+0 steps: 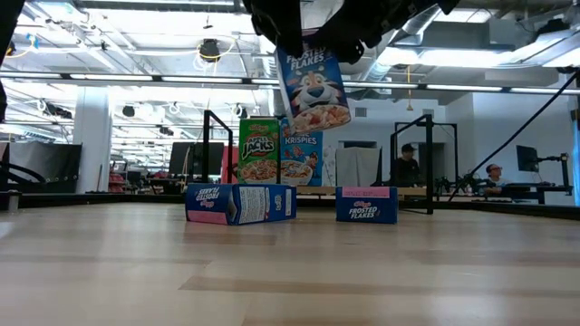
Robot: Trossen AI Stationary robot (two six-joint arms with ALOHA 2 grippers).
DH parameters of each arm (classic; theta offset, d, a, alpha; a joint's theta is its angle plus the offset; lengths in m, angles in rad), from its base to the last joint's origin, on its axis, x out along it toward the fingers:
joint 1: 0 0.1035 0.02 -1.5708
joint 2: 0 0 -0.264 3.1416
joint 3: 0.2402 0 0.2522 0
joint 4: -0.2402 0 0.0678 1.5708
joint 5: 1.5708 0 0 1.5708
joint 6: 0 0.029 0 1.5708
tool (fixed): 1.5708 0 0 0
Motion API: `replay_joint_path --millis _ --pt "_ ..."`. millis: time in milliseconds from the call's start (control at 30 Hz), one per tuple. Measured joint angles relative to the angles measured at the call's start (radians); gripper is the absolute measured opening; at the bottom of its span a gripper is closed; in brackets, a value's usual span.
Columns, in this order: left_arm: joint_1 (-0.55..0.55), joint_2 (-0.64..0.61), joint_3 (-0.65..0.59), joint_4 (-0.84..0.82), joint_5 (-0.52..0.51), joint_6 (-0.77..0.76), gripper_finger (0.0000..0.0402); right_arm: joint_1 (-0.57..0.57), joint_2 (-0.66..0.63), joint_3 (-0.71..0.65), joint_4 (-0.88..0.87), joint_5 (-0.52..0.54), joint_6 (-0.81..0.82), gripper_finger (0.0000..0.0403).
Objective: Stack cereal on shelf
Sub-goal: Put the bottom blue cereal box on the shelf aligned with the light blue cereal box
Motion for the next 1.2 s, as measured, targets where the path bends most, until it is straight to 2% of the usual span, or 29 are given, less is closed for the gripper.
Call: replay_joint_path --millis 167,600,767,1000,1200 --pt "0.0 0.0 0.0 -0.001 0.005 0.004 0.0133 0.0 0.0 0.0 0.001 0.0 0.0 0.0286" --pt "0.008 0.0 0.0 0.0 -0.012 0.019 0.0133 0.0 0.0 0.0 0.001 0.0 0.0 0.0193" --pt "0.008 -0.009 0.004 0.0 -0.035 0.014 0.0157 -0.002 0.0 -0.001 0.022 -0.022 0.0 0.0165" --pt "0.01 -0.008 0.115 -0.099 -0.079 0.006 0.0218 -0.028 0.0 -0.002 0.063 -0.047 0.0 0.0151" --pt "0.01 -0.01 0.324 -0.261 -0.246 0.0 0.0244 -0.098 -0.046 -0.002 0.079 -0.109 0.0 0.0156"
